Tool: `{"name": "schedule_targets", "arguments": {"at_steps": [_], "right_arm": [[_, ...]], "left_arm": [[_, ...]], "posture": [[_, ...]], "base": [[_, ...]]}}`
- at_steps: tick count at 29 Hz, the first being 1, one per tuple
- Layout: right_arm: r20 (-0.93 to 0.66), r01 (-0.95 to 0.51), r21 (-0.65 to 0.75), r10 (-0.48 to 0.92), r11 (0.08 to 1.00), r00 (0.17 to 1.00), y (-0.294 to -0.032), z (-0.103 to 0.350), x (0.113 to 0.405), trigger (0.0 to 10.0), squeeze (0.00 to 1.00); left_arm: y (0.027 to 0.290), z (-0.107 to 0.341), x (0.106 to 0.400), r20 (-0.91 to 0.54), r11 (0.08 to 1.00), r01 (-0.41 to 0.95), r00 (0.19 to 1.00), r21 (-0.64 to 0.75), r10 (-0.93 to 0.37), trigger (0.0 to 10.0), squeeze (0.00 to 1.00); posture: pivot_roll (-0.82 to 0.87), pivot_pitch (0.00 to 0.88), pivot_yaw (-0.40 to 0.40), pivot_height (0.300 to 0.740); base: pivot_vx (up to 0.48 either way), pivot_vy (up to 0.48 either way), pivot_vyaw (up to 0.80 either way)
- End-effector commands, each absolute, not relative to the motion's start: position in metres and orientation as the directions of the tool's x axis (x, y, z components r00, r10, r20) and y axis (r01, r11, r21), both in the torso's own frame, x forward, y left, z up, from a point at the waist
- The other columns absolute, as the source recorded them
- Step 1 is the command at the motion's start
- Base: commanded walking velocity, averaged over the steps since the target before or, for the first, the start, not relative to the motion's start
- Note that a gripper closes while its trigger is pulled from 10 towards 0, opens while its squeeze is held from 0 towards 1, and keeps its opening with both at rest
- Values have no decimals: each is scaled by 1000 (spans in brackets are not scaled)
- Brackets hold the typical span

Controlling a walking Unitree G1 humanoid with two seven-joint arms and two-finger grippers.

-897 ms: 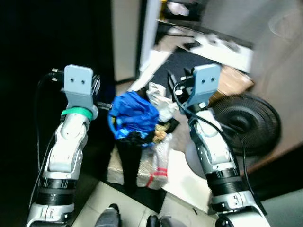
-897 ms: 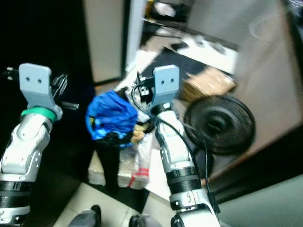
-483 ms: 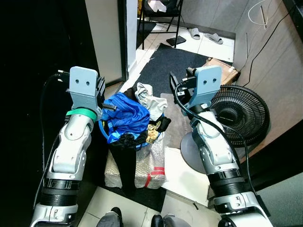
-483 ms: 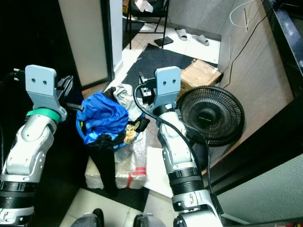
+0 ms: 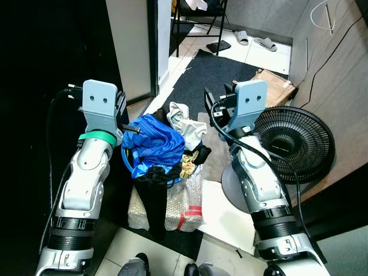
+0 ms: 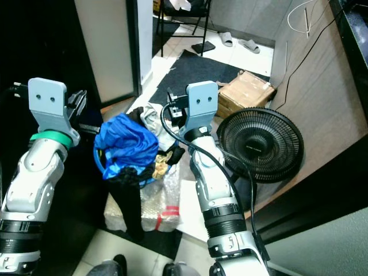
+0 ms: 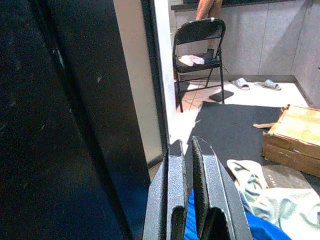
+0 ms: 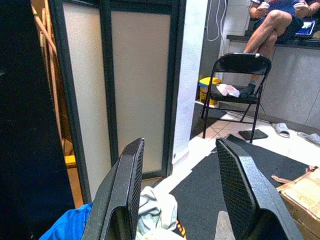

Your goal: Clothes washing

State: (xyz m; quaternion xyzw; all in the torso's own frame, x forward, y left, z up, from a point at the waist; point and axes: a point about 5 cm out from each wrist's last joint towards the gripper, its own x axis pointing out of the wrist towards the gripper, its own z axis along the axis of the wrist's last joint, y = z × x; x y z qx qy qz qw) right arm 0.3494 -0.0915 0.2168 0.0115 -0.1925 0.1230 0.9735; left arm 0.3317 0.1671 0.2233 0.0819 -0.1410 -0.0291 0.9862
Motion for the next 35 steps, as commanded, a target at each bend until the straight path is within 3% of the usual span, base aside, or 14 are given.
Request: {"name": "schedule_targets", "arguments": {"at_steps": [1, 14, 20, 35], "right_arm": [[368, -241, -36, 237, 970, 899, -92, 214, 348, 10000, 0], [361, -239, -40, 237, 970, 902, -93, 212, 349, 10000, 0], [314, -191, -94, 211, 977, 926, -106, 197, 354, 10000, 0], [280, -198, -104, 220, 975, 934, -105, 185, 351, 10000, 0]], "left_arm": [[165, 214, 331, 236, 984, 50, 968, 170, -89, 10000, 0], [168, 200, 330, 195, 969, 74, 973, 235, -122, 10000, 0], [186, 161, 340, 93, 955, 7, 995, 296, -35, 10000, 0], [186, 156, 337, 78, 965, 5, 997, 261, -26, 10000, 0]], "posture": [[39, 92, -21, 740], [44, 96, -21, 740], [35, 120, -23, 740], [40, 128, -24, 725]], "base": [[0, 0, 0], [0, 0, 0], [0, 0, 0], [0, 0, 0]]}}
